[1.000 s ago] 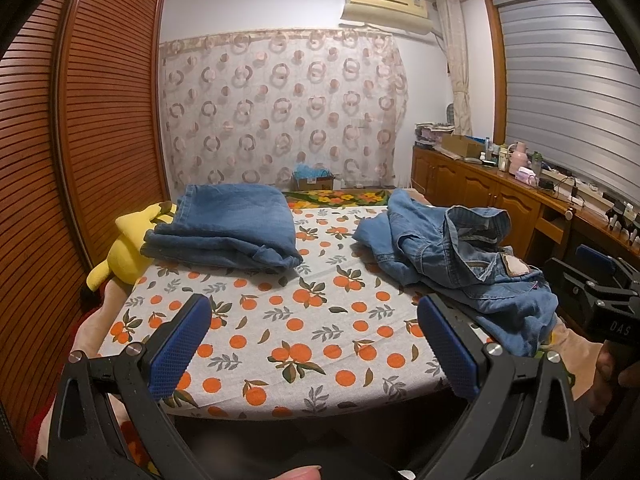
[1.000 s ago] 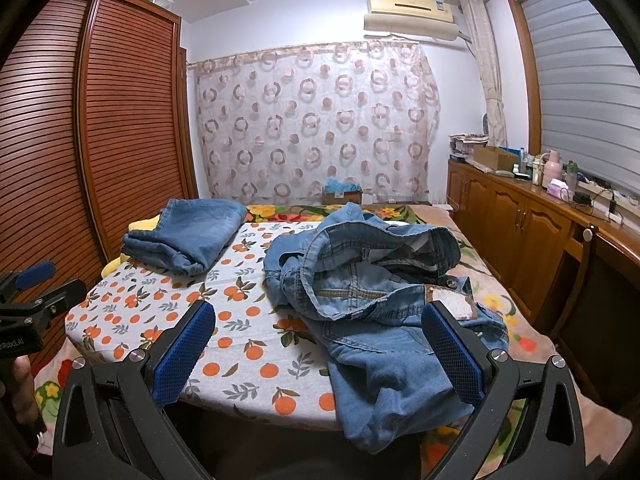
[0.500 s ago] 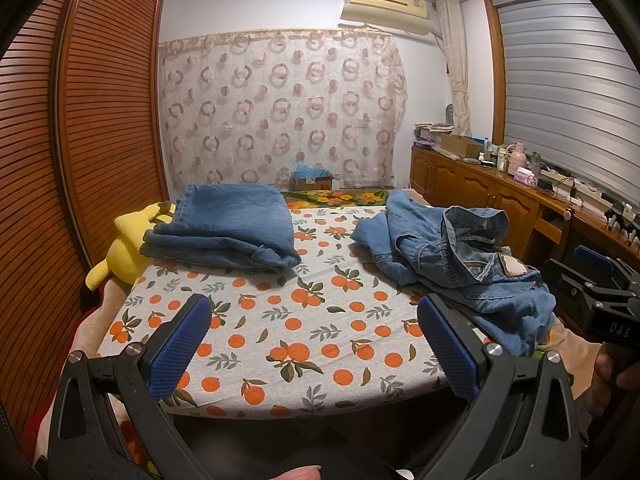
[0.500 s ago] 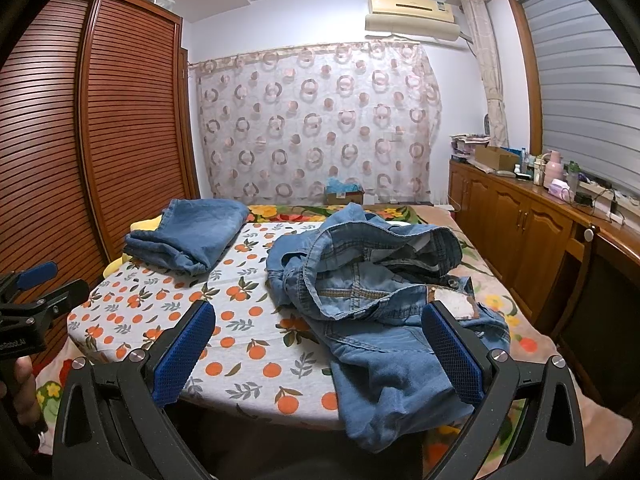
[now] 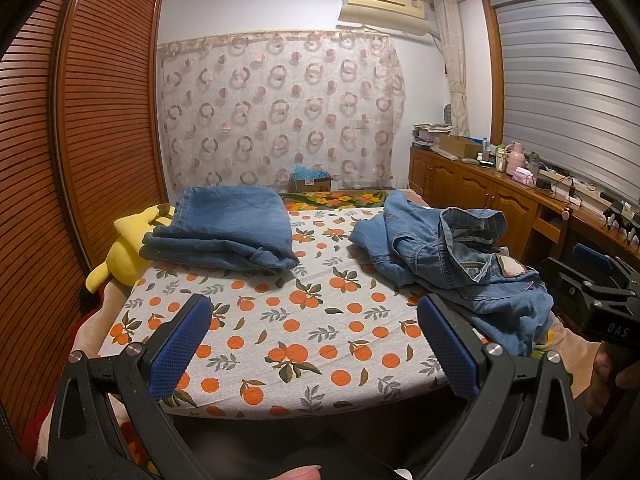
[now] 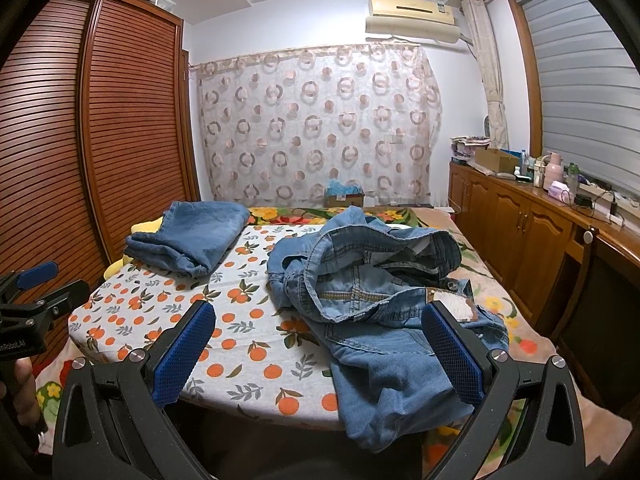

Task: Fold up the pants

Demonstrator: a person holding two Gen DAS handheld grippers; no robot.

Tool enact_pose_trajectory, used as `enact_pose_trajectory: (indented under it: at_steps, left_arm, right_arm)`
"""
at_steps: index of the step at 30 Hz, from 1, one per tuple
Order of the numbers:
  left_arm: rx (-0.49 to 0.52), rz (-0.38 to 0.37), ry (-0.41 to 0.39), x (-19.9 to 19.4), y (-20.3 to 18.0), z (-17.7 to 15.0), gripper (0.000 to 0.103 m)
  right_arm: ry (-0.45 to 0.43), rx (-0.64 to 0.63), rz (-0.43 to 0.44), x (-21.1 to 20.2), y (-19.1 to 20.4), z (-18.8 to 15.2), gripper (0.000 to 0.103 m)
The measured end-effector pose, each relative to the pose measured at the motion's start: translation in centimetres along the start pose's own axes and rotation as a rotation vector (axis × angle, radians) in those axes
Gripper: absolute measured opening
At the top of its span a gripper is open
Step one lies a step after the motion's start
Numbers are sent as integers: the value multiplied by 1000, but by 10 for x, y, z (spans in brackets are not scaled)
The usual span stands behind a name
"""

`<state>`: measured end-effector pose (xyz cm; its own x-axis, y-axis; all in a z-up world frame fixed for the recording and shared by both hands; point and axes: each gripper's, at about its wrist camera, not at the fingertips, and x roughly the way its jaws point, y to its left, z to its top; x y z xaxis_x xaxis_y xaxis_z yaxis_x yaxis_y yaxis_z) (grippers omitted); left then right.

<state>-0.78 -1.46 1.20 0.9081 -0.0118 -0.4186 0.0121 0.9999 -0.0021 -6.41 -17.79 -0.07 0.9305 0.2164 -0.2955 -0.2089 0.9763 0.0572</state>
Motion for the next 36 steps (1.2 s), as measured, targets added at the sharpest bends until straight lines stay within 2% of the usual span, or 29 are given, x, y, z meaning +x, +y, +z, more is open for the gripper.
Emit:
enact_pose_trajectory:
  at_steps: [11,16,23,36]
  left_arm:
    - [0,-2,6,0,-2,-1,103]
    - [7,-25,28,6,-4,-5,103]
    - [24,-67,72,38,-1,-4,103]
    - [69,-181,129,113,-30,5,102]
  right_arm:
    - [2,1,0,0,0,-1,103]
    - [9,5,-5,3,-3,-1,103]
    - [25,18,-18,15,-19,1,103]
    - [49,-4,-66,52,-76,19,101]
